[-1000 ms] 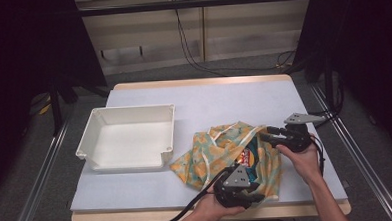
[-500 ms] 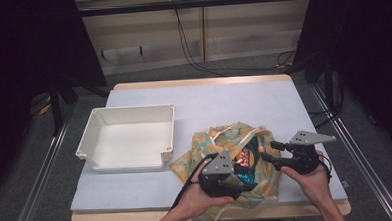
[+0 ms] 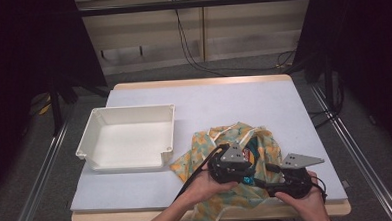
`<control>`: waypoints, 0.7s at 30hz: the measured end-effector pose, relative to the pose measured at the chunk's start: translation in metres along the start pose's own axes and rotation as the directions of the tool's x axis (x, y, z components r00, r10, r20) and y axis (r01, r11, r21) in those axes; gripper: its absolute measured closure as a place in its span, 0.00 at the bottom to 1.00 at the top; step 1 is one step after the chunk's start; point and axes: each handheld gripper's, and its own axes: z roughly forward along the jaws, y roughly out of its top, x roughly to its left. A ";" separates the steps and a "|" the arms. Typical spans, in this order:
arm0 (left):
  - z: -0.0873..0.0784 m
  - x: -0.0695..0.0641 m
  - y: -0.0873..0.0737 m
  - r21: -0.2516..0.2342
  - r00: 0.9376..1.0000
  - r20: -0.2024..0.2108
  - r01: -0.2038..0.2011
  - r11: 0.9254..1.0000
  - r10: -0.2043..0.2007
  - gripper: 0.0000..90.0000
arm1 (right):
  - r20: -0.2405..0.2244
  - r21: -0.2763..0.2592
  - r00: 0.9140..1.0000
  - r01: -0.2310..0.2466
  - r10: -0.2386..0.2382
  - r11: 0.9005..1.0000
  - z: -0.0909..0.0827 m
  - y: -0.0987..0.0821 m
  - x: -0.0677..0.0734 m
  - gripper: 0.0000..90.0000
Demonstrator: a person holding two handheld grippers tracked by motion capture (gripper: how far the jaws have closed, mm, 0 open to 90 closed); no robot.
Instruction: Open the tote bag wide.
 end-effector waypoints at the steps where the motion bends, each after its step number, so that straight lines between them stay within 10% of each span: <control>1: 0.001 -0.001 -0.001 0.003 1.000 0.004 -0.003 1.000 0.003 0.77 | 0.005 0.019 1.000 0.001 -0.001 1.000 0.002 -0.003 0.000 0.41; 9: 0.004 -0.007 0.002 0.006 0.997 0.028 -0.068 0.998 0.068 0.89 | -0.016 0.045 1.000 0.005 -0.004 0.999 -0.001 -0.013 0.000 0.96; 21: 0.020 -0.007 -0.002 0.083 0.997 0.011 -0.079 0.993 0.078 0.82 | 0.016 0.015 1.000 -0.020 0.019 1.000 -0.018 -0.027 0.001 1.00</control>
